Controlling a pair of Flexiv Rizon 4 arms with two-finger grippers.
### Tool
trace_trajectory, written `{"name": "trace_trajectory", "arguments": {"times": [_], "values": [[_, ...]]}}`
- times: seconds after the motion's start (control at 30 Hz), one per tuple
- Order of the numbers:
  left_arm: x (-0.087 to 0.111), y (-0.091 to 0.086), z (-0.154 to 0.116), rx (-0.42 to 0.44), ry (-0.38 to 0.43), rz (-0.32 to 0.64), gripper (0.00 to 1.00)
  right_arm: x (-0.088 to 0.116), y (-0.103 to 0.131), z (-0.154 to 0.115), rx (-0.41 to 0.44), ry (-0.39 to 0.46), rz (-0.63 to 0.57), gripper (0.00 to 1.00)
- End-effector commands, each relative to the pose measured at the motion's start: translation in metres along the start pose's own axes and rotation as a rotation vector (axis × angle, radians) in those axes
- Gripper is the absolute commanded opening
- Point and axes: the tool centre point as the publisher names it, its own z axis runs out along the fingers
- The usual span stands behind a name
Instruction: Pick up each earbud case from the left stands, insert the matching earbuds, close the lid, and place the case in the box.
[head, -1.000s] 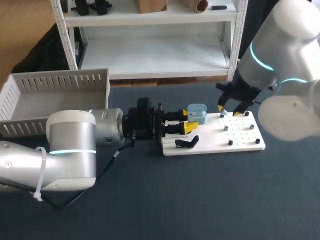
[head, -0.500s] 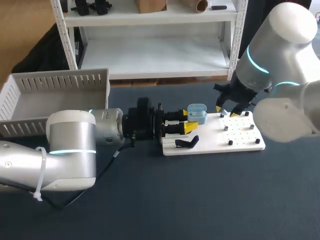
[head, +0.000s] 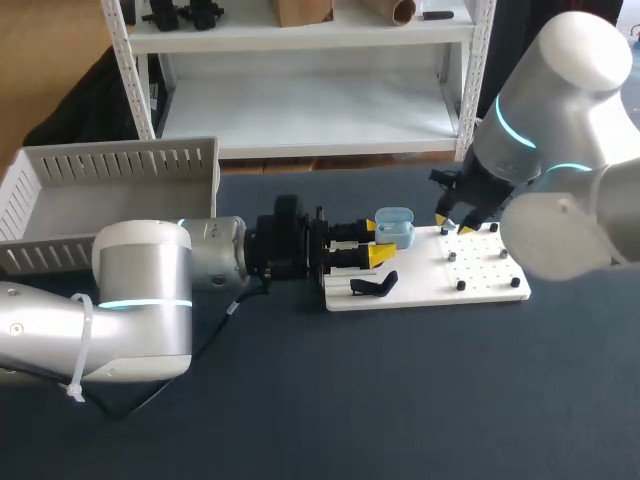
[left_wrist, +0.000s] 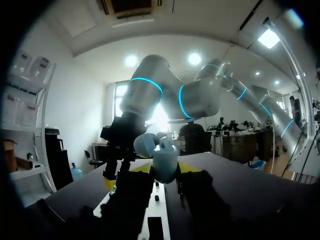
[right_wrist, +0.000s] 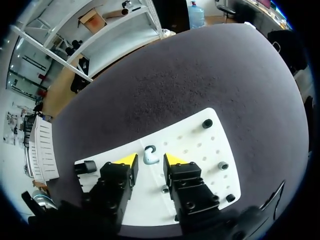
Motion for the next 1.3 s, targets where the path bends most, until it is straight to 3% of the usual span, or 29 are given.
{"name": "trace_trajectory", "arguments": {"times": [0.03, 0.77, 0.87, 0.9, 1.07, 1.3], "values": [[0.0012, -0.0001, -0.0005, 0.0, -0.004, 0.002, 0.0, -0.0044, -0.0009, 0.0022, -0.003, 0.017, 0.001, 0.31], [0.0012, -0.0001, -0.0005, 0.0, -0.004, 0.002, 0.0, -0.0047, 0.0027, 0.0082, -0.006, 0.047, -0.018, 0.29], [0.0012, -0.0001, -0.0005, 0.0, -0.004, 0.002, 0.0, -0.0051, 0.0021, 0.0088, -0.005, 0.048, -0.018, 0.25], [0.0012, -0.0001, -0.0005, 0.0, -0.004, 0.002, 0.0, -0.0053, 0.0018, 0.009, -0.004, 0.047, -0.018, 0.17], [0.0012, -0.0001, -0.0005, 0.0, -0.004, 0.002, 0.0, -0.006, -0.0004, 0.0095, 0.003, 0.046, -0.019, 0.0], [0.0012, -0.0001, -0.0005, 0.0, -0.004, 0.002, 0.0, -0.0073, -0.0033, 0.0063, 0.01, 0.043, -0.02, 0.0]]}}
